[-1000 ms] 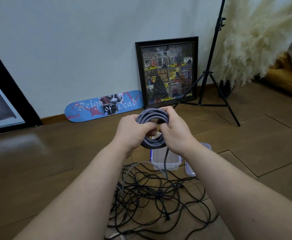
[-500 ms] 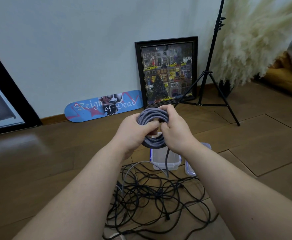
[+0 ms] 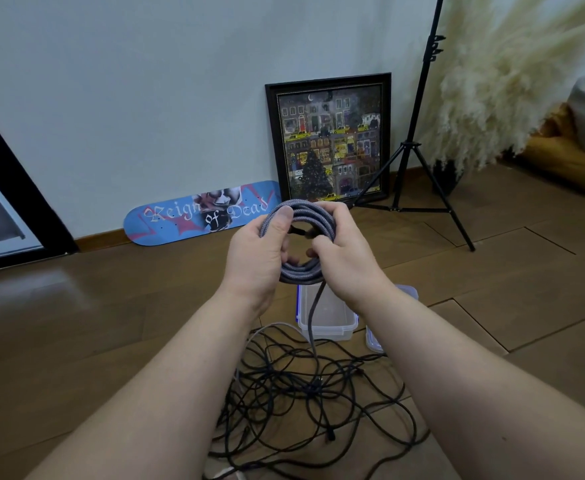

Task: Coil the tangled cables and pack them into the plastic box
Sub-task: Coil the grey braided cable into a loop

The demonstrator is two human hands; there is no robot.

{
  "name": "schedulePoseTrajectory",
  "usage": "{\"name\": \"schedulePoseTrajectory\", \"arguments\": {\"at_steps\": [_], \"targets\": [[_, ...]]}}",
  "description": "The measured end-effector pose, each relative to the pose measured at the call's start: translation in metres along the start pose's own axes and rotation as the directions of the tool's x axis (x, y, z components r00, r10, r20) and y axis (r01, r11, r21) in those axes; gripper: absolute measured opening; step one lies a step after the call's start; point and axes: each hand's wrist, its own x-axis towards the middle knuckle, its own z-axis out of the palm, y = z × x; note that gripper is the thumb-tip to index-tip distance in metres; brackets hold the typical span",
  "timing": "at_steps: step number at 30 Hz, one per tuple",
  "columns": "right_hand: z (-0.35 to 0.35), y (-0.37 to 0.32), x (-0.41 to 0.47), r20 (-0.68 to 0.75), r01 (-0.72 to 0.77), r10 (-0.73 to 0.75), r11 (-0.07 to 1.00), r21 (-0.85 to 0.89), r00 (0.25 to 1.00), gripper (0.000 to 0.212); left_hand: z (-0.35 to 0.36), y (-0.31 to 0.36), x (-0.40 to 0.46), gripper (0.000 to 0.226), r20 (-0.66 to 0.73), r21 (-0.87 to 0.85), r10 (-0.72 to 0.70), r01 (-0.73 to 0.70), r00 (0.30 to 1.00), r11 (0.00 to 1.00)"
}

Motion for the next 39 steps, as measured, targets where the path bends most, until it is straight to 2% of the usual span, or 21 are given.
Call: {"name": "schedulePoseTrajectory", "arguments": {"at_steps": [2, 9, 12, 18, 19, 21, 23, 25, 27, 29, 31, 32, 33, 34, 36, 37, 38, 39], "targets": [[0.001, 0.0, 0.0, -0.014, 0.016, -0.016, 0.999, 0.046, 1.0, 0.023, -0.002, 0.0, 0.0, 0.019, 0.006, -0.004, -0.015, 0.015, 1.0, 1.0], [0.002, -0.001, 0.002, -0.089, 0.089, -0.083, 0.994, 0.061, 0.993, 0.018, -0.002, 0.004, -0.002, 0.023, 0.048, 0.011, -0.066, 0.065, 0.997, 0.998], [0.006, 0.001, 0.002, -0.067, 0.066, -0.062, 0.995, 0.073, 0.996, 0.022, -0.005, 0.004, -0.001, 0.025, 0.042, 0.042, -0.068, 0.066, 0.997, 0.997], [0.01, -0.003, 0.003, -0.103, -0.059, 0.084, 0.973, 0.223, 0.991, 0.046, -0.005, 0.006, -0.001, 0.022, -0.047, 0.127, 0.054, -0.048, 0.997, 0.991], [0.008, -0.003, 0.003, -0.078, -0.107, 0.131, 0.958, 0.265, 0.988, 0.049, -0.007, 0.007, 0.0, 0.022, -0.062, 0.13, 0.072, -0.063, 0.995, 0.99], [0.0, -0.002, 0.002, 0.073, -0.229, 0.217, 0.922, 0.312, 0.973, 0.045, -0.012, 0.008, 0.003, 0.022, -0.102, 0.118, 0.1, -0.088, 0.99, 0.989], [-0.011, -0.001, -0.002, 0.238, -0.319, 0.263, 0.916, 0.244, 0.935, 0.034, -0.018, 0.008, 0.007, 0.025, -0.175, 0.099, 0.121, -0.105, 0.977, 0.99], [-0.021, 0.002, -0.006, 0.322, -0.338, 0.288, 0.934, 0.111, 0.902, 0.03, -0.022, 0.009, 0.011, 0.028, -0.268, 0.11, 0.136, -0.11, 0.954, 0.988], [-0.029, 0.008, -0.007, 0.296, -0.292, 0.294, 0.955, -0.05, 0.909, 0.032, -0.03, 0.01, 0.016, 0.03, -0.374, 0.085, 0.122, -0.097, 0.919, 0.992], [-0.037, 0.014, -0.006, 0.189, -0.221, 0.239, 0.969, -0.111, 0.952, 0.027, -0.041, 0.011, 0.023, 0.032, -0.486, 0.038, 0.082, -0.073, 0.87, 0.997], [-0.046, 0.02, -0.004, 0.05, -0.091, 0.101, 0.981, -0.174, 0.994, 0.02, -0.054, 0.009, 0.028, 0.035, -0.588, 0.049, 0.059, -0.037, 0.807, 0.998], [-0.049, 0.021, -0.004, 0.01, -0.009, 0.013, 0.954, -0.301, 1.0, 0.016, -0.058, 0.007, 0.029, 0.037, -0.621, 0.071, 0.064, -0.025, 0.781, 0.997], [-0.049, 0.021, -0.004, 0.028, 0.069, -0.063, 0.879, -0.471, 0.998, 0.011, -0.061, 0.005, 0.03, 0.037, -0.641, 0.092, 0.073, -0.019, 0.764, 0.996], [-0.046, 0.017, -0.005, 0.101, 0.134, -0.091, 0.759, -0.637, 0.991, 0.011, -0.063, 0.002, 0.029, 0.038, -0.643, 0.12, 0.089, -0.015, 0.761, 0.993], [-0.032, 0.003, -0.009, 0.309, 0.268, -0.004, 0.507, -0.819, 0.951, 0.018, -0.063, -0.002, 0.028, 0.038, -0.598, 0.226, 0.139, 0.0, 0.79, 0.974], [-0.022, -0.006, -0.011, 0.409, 0.346, 0.046, 0.453, -0.822, 0.912, 0.021, -0.061, -0.003, 0.027, 0.037, -0.553, 0.302, 0.168, 0.008, 0.816, 0.953], [-0.012, -0.016, -0.013, 0.493, 0.408, 0.074, 0.465, -0.786, 0.867, 0.024, -0.059, -0.003, 0.025, 0.035, -0.498, 0.377, 0.19, 0.014, 0.846, 0.926], [-0.005, -0.024, -0.015, 0.559, 0.436, 0.093, 0.526, -0.731, 0.824, 0.027, -0.055, -0.004, 0.023, 0.034, -0.44, 0.445, 0.207, 0.012, 0.874, 0.895]]}}
